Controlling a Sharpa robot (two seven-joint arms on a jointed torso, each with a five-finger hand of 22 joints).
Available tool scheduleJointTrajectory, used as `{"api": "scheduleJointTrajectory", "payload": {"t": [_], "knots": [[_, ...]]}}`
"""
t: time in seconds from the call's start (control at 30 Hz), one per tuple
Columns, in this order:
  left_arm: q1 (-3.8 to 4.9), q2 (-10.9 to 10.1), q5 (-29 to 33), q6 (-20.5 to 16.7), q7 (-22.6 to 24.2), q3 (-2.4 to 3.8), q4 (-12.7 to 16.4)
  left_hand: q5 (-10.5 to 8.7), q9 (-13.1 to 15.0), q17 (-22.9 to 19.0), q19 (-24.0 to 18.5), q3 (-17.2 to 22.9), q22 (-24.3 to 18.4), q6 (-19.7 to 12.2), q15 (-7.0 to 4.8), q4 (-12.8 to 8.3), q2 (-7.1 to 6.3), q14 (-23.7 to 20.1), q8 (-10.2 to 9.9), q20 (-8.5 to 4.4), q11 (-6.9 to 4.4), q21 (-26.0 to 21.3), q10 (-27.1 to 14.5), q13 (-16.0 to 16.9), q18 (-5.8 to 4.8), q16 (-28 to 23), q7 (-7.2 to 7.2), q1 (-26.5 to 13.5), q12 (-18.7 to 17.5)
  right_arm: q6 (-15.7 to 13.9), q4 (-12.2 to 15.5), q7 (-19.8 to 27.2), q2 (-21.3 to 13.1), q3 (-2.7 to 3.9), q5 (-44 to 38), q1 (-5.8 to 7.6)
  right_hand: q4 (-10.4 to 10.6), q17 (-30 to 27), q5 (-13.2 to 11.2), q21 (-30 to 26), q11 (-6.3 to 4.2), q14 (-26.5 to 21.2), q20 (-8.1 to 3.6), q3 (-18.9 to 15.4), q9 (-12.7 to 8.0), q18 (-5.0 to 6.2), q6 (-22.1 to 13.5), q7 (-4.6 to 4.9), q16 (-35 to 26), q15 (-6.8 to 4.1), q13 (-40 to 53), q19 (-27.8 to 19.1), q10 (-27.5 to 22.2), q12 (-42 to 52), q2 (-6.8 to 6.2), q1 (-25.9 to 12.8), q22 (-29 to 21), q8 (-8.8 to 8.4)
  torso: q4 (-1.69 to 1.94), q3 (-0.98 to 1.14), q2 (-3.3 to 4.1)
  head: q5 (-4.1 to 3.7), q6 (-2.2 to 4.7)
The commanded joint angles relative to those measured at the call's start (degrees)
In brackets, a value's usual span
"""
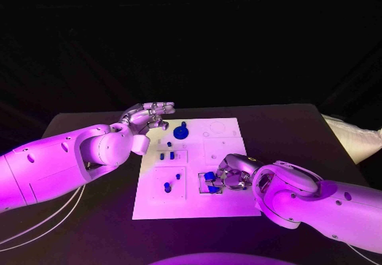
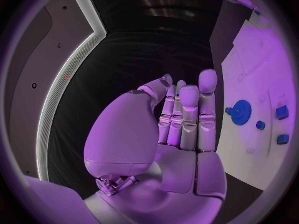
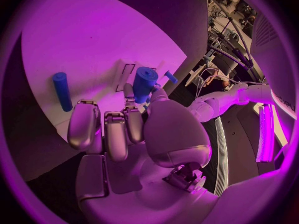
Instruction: Assemble the parts on the task board
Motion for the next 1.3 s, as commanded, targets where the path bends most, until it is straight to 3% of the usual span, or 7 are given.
{"api": "scheduleJointTrajectory", "payload": {"t": [0.03,0.2,0.33,0.47,0.63,0.9,1.3], "knots": [[0.01,0.0,-0.1,1.0,-0.1,0.04,0.2,0.11,-0.1,-0.1,-0.5,-0.2,0.0,-0.2,0.00,0.1,0.49,-0.3,0.4,0.03,-0.02,-0.4,-0.4,0.1,0.38,-0.2,-0.06,0.0,0.4,1.8,-0.5,-1.4,0.6,-0.11,-1.4,-0.15,0.0,8.5,-0.8,0.2,-1.62,4.8,-0.57,-0.9,0.4,-1.00,3.3,-3.18,0.3,-0.40,2.7,0.0,2.0,-0.1,0.06,-1.3,0.0,-0.13,0.02,0.02,0.04,0.16,-0.13],[0.01,0.0,-0.1,1.2,-0.5,0.04,0.2,0.11,-0.1,-0.2,-0.5,-0.3,-0.1,-0.3,0.00,0.0,0.45,-0.4,0.3,0.03,-0.01,-0.5,-0.5,0.1,0.40,-0.2,-0.05,0.1,0.4,0.8,-1.1,-2.0,1.2,-0.11,-2.9,-0.18,0.0,8.3,-12.6,0.1,-1.62,4.8,-0.64,-6.3,1.3,-1.02,3.4,-3.16,0.1,-0.40,2.6,0.0,2.0,-0.8,-1.33,-8.8,0.0,-0.23,0.01,0.01,-0.01,0.37,-0.14],[0.01,-0.1,-0.1,1.3,-0.7,0.04,0.2,0.11,-0.1,-0.3,-0.5,-0.3,-0.2,-0.4,0.00,-0.1,0.40,-0.4,0.3,0.03,0.01,-0.7,-0.6,0.1,0.43,-0.3,-0.03,0.1,0.4,-0.2,-1.3,-2.0,1.5,-0.11,-4.3,-0.20,0.1,7.6,-17.6,-0.3,-1.40,4.6,-0.51,-8.3,1.8,-0.90,2.9,-2.97,-0.3,-0.24,1.9,-0.4,1.5,-2.1,-3.23,-13.0,-0.7,-0.55,-0.10,0.04,-0.04,0.59,-0.15],[0.01,-0.1,-0.1,1.4,-0.8,0.04,0.2,0.11,-0.1,-0.3,-0.6,-0.4,-0.3,-0.5,0.02,-0.1,0.37,-0.5,0.3,0.04,0.04,-0.9,-0.7,0.1,0.45,-0.3,0.00,0.1,0.4,-0.2,-1.2,-2.0,1.7,-0.11,-5.1,-0.22,0.1,7.4,-18.1,-0.5,-1.34,4.6,-0.42,-7.6,2.2,-0.86,2.8,-2.88,-0.4,-0.19,1.7,-0.5,1.3,-2.6,-4.68,-14.1,-0.9,-0.68,-0.10,0.04,-0.03,0.55,-0.15],[0.01,-0.1,-0.1,1.5,-0.9,0.04,0.2,0.11,-0.1,-0.3,-0.6,-0.4,-0.3,-0.5,0.02,-0.1,0.37,-0.5,0.3,0.04,0.04,-0.9,-0.7,0.1,0.45,-0.3,0.00,0.1,0.4,-0.1,-0.8,-1.7,1.5,-0.11,-5.5,-0.27,0.0,7.4,-17.7,-0.5,-1.33,4.6,-0.39,-6.6,2.4,-0.87,2.8,-2.88,-0.4,-0.18,1.9,-0.5,1.4,-2.6,-4.65,-13.6,-0.8,-0.70,-0.08,0.06,-0.04,0.52,-0.13],[0.01,0.0,-0.1,1.6,-0.9,0.04,0.2,0.11,-0.1,-0.4,-0.6,-0.4,-0.4,-0.5,0.02,-0.1,0.37,-0.5,0.3,0.04,0.05,-0.9,-0.7,0.1,0.45,-0.4,0.01,0.1,0.4,1.1,-0.5,-1.0,1.6,-0.11,-6.1,-0.37,-6.3,7.5,-14.7,-0.6,-1.48,4.6,-0.49,-2.5,3.4,-0.86,2.6,-2.99,-0.5,-0.32,2.6,-0.4,1.7,-2.8,-3.46,0.4,-0.8,-0.83,-0.08,0.06,-0.02,0.49,-0.12],[0.01,0.1,-0.1,1.7,-0.9,0.04,0.1,0.11,-0.1,-0.5,-0.6,-0.5,-0.5,-0.5,0.05,-0.1,0.38,-0.6,0.3,0.06,0.08,-1.2,-0.8,0.1,0.48,-0.4,0.04,0.1,0.4,1.1,-1.1,-1.7,1.8,-0.11,-7.1,-0.39,-8.0,7.8,-15.2,-0.4,-1.51,4.7,-0.52,-1.6,3.8,-0.95,2.7,-3.02,-0.3,-0.33,3.1,-0.2,1.9,-2.6,-2.55,3.4,-0.3,-0.88,-0.08,0.04,-0.02,0.36,-0.11]]}}
